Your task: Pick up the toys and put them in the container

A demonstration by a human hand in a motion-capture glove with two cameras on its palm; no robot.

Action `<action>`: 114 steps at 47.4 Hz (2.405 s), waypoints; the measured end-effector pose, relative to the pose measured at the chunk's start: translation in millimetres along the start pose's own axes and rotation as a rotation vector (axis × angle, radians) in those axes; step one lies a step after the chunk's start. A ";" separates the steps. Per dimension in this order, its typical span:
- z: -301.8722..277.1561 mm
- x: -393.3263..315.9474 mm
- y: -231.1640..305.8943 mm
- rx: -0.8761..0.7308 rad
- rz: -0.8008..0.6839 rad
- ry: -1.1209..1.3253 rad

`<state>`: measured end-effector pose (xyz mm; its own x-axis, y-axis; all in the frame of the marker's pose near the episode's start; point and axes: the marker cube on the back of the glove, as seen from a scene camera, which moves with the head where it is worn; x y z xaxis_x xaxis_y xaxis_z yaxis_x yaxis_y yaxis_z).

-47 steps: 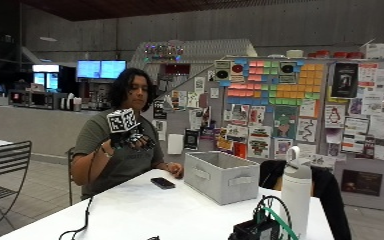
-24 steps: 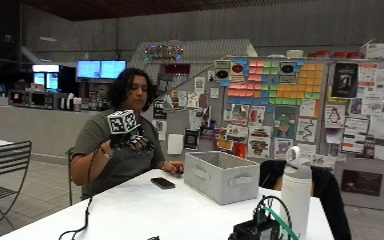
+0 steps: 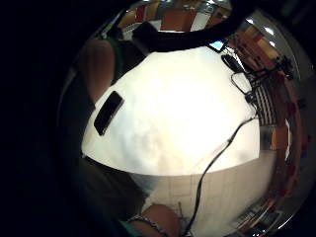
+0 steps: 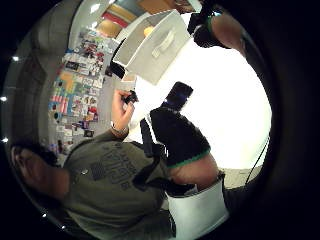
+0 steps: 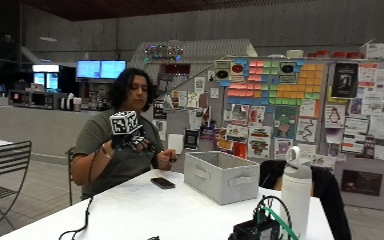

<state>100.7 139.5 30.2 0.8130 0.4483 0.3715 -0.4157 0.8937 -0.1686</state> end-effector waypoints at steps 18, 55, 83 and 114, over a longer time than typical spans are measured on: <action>2.7 -1.9 1.6 -0.003 -0.005 -0.008; 6.7 5.8 -0.3 -0.037 0.001 -0.053; 12.5 2.7 3.3 -0.050 0.002 -0.059; 14.1 1.9 2.3 -0.065 0.001 -0.050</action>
<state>95.6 142.1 43.4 0.7902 0.4494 0.4166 -0.3881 0.8931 -0.2273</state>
